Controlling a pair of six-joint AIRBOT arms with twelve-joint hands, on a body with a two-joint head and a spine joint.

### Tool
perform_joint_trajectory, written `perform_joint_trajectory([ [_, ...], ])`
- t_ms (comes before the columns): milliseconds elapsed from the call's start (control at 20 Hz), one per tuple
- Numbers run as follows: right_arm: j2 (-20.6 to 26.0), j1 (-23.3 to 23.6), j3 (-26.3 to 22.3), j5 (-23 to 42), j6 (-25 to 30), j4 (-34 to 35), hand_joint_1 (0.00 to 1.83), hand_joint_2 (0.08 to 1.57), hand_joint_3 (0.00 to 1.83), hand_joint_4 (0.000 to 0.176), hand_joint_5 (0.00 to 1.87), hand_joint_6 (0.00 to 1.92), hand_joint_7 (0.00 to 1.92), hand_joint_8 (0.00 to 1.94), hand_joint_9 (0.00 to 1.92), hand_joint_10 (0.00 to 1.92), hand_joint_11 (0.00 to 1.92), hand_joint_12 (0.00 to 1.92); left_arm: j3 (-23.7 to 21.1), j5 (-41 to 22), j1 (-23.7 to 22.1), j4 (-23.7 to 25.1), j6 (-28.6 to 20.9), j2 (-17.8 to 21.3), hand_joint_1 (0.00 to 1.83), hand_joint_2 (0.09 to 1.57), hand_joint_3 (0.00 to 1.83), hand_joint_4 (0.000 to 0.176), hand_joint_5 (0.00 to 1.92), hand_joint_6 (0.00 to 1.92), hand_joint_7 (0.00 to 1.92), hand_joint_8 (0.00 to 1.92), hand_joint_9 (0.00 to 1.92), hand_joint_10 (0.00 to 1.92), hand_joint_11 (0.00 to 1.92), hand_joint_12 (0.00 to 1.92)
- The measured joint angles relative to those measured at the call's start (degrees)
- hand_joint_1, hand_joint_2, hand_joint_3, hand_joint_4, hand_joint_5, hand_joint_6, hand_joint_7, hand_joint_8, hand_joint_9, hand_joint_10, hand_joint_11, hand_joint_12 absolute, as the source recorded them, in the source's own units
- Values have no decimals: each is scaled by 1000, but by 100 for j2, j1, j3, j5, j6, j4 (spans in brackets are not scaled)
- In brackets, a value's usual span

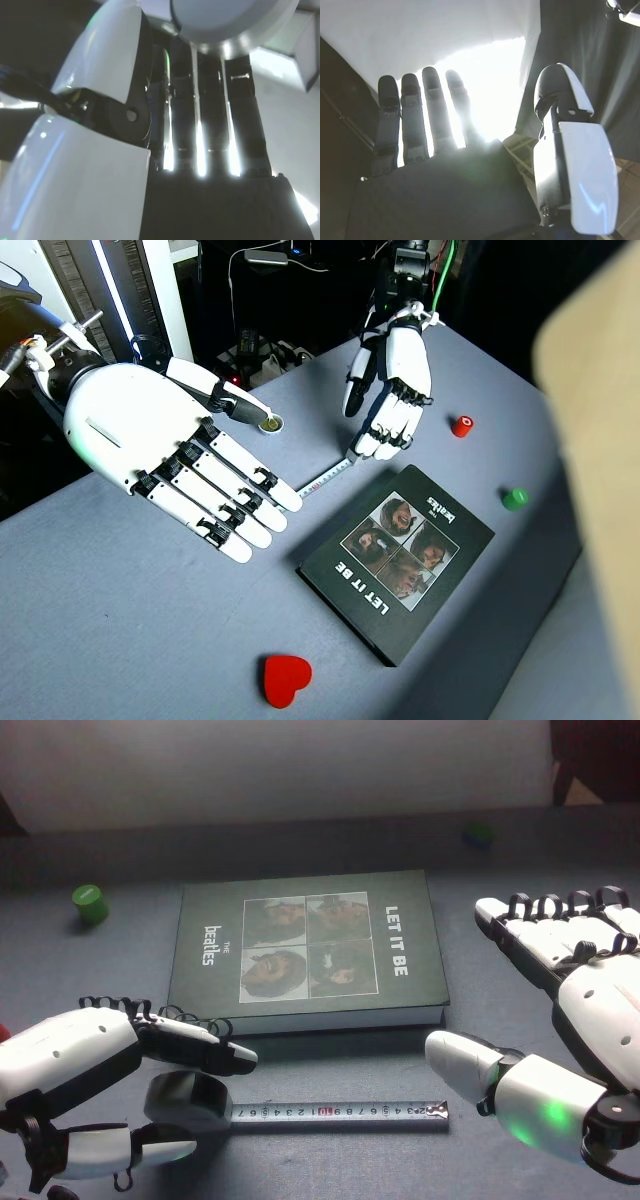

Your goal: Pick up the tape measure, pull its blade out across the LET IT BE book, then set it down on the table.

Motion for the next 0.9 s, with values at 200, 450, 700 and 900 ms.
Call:
perform_joint_trajectory([
  [200, 0, 2, 0, -4, 2, -4, 56, 1153, 0, 0, 121, 5, 167, 1, 141, 0, 0, 521, 55, 92, -35, 11, 66, -85, 1222, 1091, 0, 0, 689, 0, 745, 0, 683, 3, 516, 485],
  [450, 0, 2, 0, -9, 2, 0, 61, 1152, 0, 0, 130, 5, 166, 0, 142, 1, 0, 583, 160, 177, -59, 55, 142, -131, 1229, 1092, 0, 0, 693, 1, 749, 1, 692, 5, 512, 481],
  [700, -2, 2, 0, -11, 4, -4, 62, 1151, 0, 0, 133, 5, 164, 0, 140, 0, 0, 582, 286, 267, -127, 42, 208, -201, 1246, 1097, 2, 0, 670, 0, 718, 0, 681, 0, 507, 478],
  [900, -2, 2, 0, -24, 4, -2, 63, 1155, 1, 0, 135, 5, 176, 5, 143, 1, 0, 582, 369, 409, -168, 20, 295, -273, 1260, 1093, 0, 0, 665, 1, 713, 1, 681, 2, 512, 481],
])
